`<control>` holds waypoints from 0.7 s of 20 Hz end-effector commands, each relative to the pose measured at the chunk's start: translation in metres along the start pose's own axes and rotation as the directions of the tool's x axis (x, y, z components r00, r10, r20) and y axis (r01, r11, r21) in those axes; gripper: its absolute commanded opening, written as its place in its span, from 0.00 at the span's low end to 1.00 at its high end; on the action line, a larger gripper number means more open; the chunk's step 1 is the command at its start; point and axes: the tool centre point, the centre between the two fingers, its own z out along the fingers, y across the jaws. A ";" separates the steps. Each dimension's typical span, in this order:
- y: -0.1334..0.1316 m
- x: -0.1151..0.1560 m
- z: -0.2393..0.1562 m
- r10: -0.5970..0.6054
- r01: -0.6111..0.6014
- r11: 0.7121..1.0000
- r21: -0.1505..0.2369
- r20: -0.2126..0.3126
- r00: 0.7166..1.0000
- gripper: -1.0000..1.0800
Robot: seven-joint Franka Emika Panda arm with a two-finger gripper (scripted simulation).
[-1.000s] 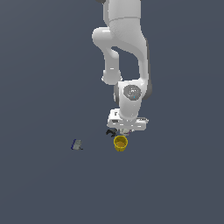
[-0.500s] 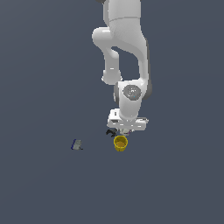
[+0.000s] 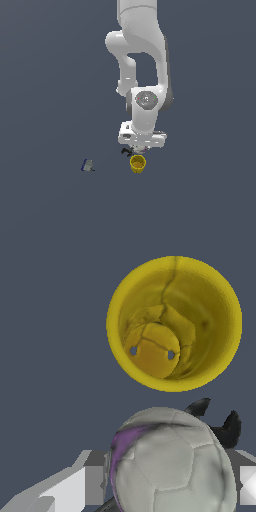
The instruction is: Pick up a designated object from a clutter of objects.
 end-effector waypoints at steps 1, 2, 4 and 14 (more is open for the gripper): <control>0.009 0.006 -0.016 0.000 0.000 1.000 0.001 -0.002 1.000 0.00; 0.013 0.008 -0.023 0.000 0.000 1.000 0.001 -0.002 1.000 0.00; 0.022 0.014 -0.039 0.000 0.000 1.000 0.001 -0.002 1.000 0.00; 0.075 0.047 -0.133 0.000 0.000 1.000 0.002 -0.001 1.000 0.00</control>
